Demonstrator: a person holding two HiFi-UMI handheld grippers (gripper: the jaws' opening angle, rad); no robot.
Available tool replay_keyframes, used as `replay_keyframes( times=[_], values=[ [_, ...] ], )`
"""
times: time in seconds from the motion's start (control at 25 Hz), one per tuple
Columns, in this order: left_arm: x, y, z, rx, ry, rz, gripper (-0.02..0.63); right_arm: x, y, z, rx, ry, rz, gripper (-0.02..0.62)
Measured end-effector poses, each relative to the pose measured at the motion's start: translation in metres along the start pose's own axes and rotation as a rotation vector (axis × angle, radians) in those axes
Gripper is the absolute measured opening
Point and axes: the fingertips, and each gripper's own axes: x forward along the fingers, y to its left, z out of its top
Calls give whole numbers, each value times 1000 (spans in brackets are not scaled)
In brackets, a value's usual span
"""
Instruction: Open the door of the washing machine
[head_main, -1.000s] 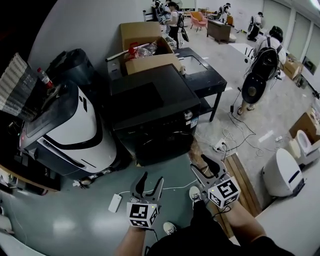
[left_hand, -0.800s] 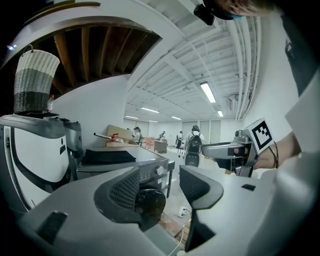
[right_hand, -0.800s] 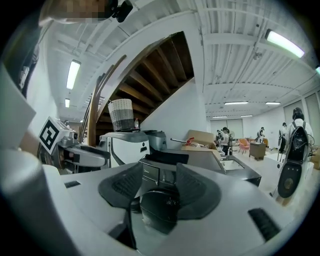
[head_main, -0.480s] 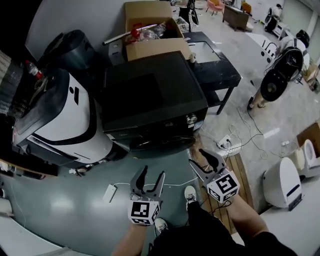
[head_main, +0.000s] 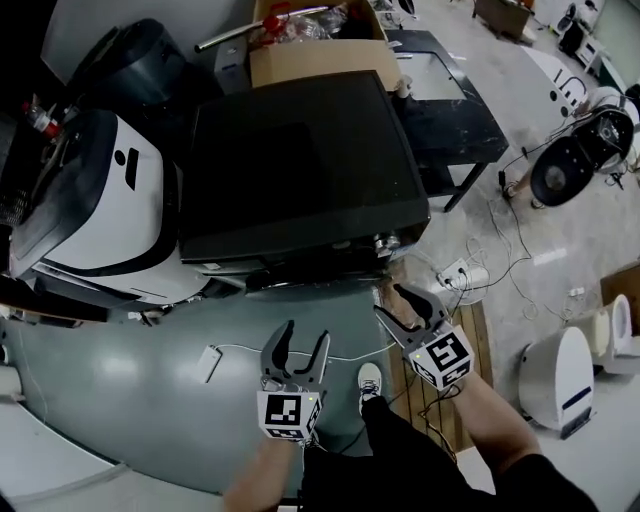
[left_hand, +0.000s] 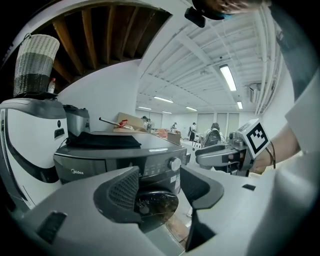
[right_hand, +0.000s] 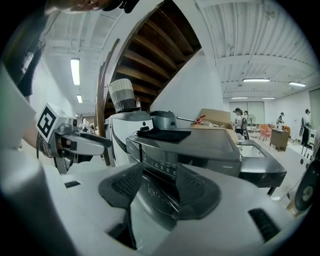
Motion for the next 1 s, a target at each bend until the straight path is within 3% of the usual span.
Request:
replay_keyframes(
  times=[0.48, 1.0],
  values=[
    [70, 21, -78, -97, 112, 88, 256, 74, -51, -107, -29, 171, 96, 210],
    [110, 33, -139, -126, 209, 118, 256, 134, -71, -200, -150, 423, 200, 187]
  ],
)
